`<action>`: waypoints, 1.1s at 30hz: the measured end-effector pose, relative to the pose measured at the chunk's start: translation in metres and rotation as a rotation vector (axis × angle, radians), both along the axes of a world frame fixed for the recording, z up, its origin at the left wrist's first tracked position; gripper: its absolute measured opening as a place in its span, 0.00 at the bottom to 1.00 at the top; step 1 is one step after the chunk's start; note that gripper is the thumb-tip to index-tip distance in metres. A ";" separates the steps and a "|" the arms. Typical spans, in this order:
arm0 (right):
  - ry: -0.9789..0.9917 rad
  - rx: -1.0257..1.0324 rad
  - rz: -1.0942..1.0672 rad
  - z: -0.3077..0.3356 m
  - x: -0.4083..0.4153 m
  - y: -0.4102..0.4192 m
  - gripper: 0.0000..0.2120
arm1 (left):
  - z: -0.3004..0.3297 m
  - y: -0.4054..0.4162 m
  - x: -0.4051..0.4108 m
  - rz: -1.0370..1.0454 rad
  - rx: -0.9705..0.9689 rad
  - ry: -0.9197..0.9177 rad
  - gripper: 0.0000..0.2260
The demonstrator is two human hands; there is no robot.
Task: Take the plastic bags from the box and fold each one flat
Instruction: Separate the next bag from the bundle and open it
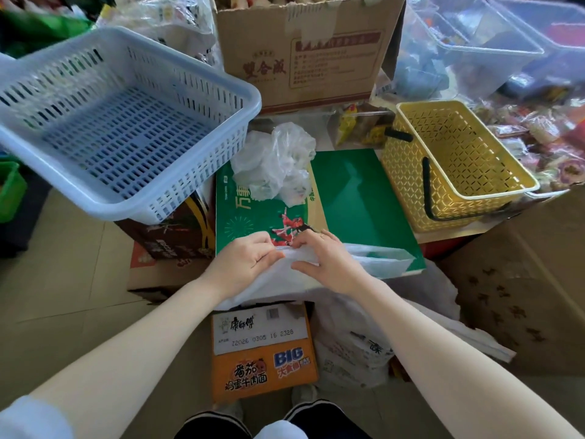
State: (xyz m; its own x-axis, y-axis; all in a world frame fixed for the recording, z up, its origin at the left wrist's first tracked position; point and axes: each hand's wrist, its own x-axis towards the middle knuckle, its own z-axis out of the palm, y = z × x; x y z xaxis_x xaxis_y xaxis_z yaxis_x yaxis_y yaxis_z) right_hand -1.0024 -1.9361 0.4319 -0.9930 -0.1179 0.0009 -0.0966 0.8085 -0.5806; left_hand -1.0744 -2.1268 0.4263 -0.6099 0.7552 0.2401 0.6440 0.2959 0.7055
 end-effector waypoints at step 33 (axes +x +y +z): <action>-0.403 -0.073 -0.163 -0.004 0.008 0.073 0.08 | 0.012 0.009 -0.067 0.459 -0.683 0.577 0.14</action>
